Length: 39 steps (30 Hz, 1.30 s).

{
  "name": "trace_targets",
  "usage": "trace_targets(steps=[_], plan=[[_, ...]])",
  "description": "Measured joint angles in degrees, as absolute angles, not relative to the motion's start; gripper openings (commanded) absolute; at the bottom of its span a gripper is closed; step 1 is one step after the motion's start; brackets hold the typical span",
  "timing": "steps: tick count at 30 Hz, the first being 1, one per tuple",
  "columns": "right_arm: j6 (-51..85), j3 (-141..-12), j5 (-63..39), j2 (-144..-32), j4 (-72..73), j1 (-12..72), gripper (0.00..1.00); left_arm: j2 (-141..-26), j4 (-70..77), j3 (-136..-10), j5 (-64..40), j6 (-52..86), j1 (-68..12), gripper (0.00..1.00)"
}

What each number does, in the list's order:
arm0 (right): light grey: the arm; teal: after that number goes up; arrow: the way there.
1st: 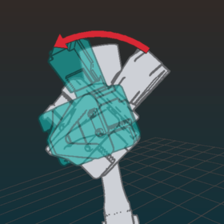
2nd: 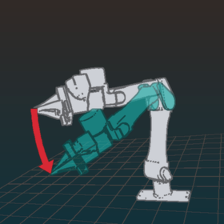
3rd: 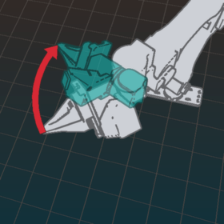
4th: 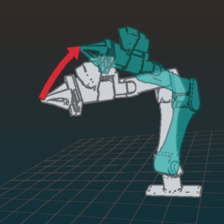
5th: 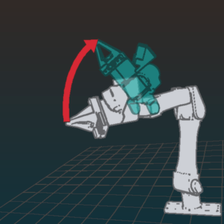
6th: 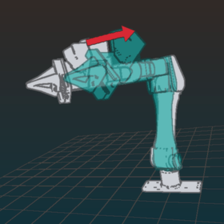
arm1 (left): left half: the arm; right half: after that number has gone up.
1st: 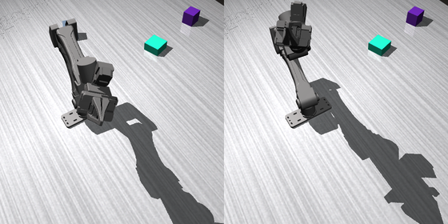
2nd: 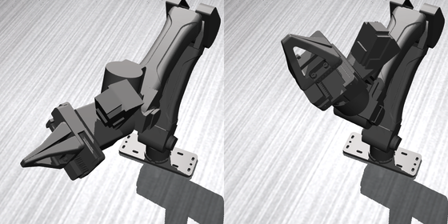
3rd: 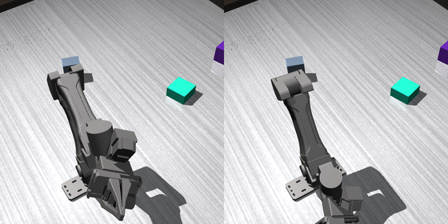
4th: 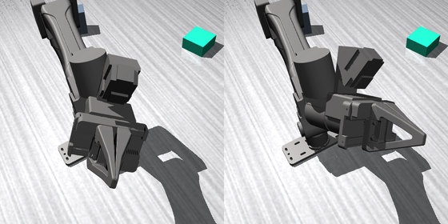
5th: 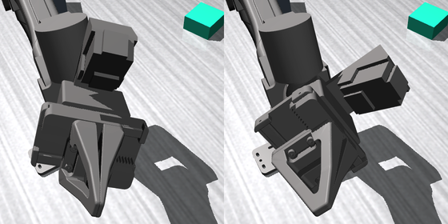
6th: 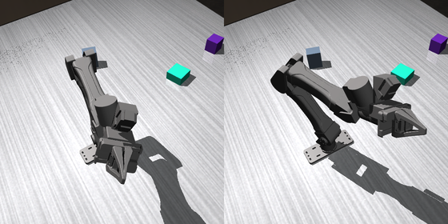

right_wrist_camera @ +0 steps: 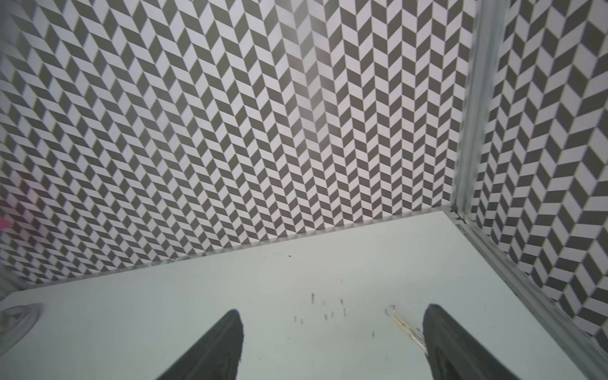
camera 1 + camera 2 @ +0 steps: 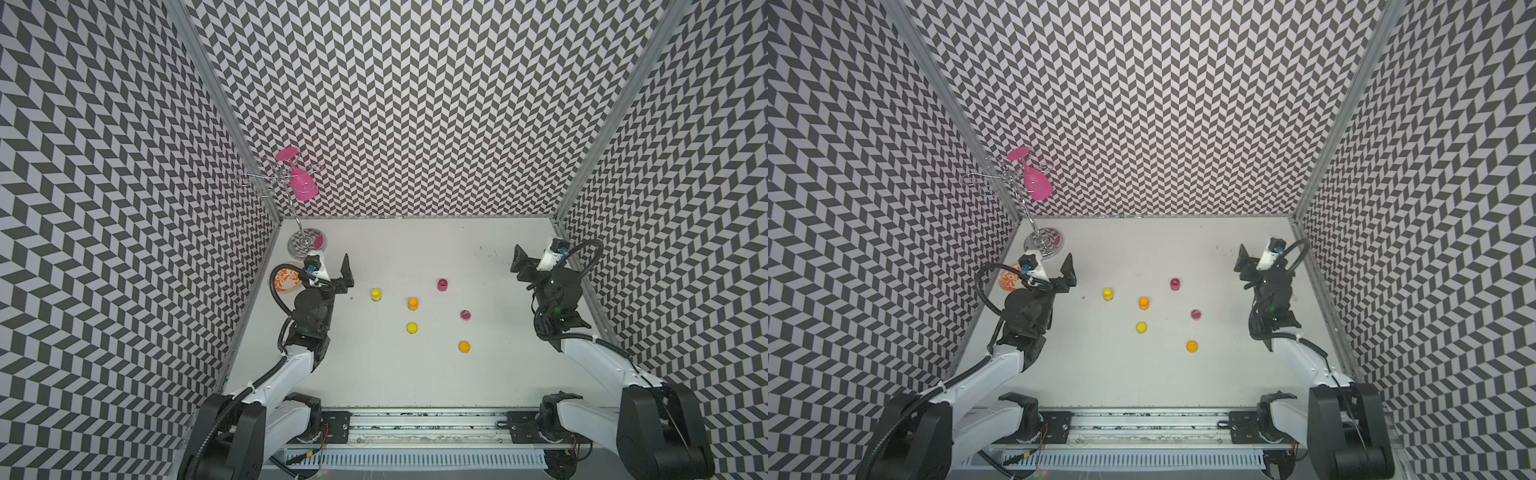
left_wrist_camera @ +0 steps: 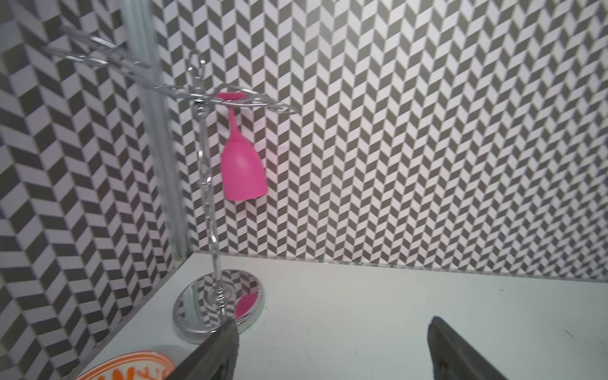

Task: Close the paint jar lid
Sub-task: Pick up the paint jar from the center of the board.

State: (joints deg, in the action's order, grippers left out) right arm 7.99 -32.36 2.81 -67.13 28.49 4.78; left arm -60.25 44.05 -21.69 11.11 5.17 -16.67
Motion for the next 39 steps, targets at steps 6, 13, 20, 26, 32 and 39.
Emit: trace_targets(steps=[6,13,20,26,32,39], plan=[[7.9,-37.3,-1.9,-71.9,14.0,14.4,0.86,-54.3,35.4,-21.1,7.8,5.1,-28.5,0.91],[5.9,-42.9,-3.3,-77.4,7.3,23.7,0.85,-52.1,37.7,-12.4,4.3,0.1,-36.3,0.90],[3.9,-42.0,-3.4,-80.9,9.0,25.1,0.82,-59.2,46.8,-9.3,1.3,0.1,-36.8,0.85],[3.2,-48.0,-0.4,-88.7,6.7,28.1,0.81,-61.7,53.3,-10.3,0.8,1.0,-36.8,0.85],[3.0,-51.9,2.2,-93.4,5.6,30.9,0.79,-69.4,62.3,-10.6,0.8,3.0,-37.1,0.82],[3.1,-53.3,4.9,-95.4,5.2,31.8,0.76,-69.5,62.3,-12.0,0.5,0.9,-42.9,0.82]])
